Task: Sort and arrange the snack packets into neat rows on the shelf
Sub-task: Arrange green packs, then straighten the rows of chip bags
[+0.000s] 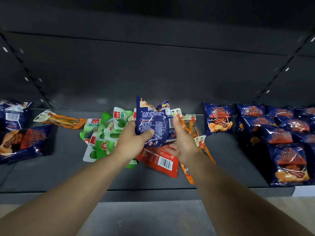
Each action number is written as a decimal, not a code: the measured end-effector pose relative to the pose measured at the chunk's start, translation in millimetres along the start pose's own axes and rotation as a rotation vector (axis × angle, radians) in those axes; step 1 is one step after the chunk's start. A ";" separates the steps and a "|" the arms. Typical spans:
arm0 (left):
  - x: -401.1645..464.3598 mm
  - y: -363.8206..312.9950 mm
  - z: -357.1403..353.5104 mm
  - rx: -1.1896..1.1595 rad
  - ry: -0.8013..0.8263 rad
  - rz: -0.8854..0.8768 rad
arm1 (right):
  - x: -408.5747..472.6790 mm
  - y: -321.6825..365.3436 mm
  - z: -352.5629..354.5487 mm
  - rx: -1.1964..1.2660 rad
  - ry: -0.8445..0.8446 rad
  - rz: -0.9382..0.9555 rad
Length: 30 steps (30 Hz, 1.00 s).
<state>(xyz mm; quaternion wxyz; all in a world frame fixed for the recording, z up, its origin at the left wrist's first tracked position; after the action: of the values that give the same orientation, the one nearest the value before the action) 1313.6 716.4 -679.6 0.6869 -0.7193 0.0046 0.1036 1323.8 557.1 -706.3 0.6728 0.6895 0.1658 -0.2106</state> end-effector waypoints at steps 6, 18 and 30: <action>-7.6 -12.3 -13.9 0.050 0.046 -0.057 | -5.0 -10.3 -1.4 0.334 0.030 -0.130; -0.7 7.1 3.1 -0.383 0.004 0.238 | -14.0 -15.4 -22.8 0.537 0.233 -0.259; -8.7 4.2 -20.1 -0.504 0.492 0.220 | -35.1 -23.5 -62.5 0.233 0.739 -0.281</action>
<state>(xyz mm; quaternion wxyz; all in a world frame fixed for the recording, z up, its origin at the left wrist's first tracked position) 1307.3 695.2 -681.7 0.4514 -0.8645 0.2212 -0.0015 1286.0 622.3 -708.1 0.4500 0.7611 0.4638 -0.0557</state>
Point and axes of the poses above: each hand's wrist, its own x-axis towards the middle knuckle, its own z-axis out of the back of the hand, y = z × x, the point moved 6 cm from there along x, towards the middle knuckle, and after that the axes turned 10 degrees about -x, right-handed, at the moved point
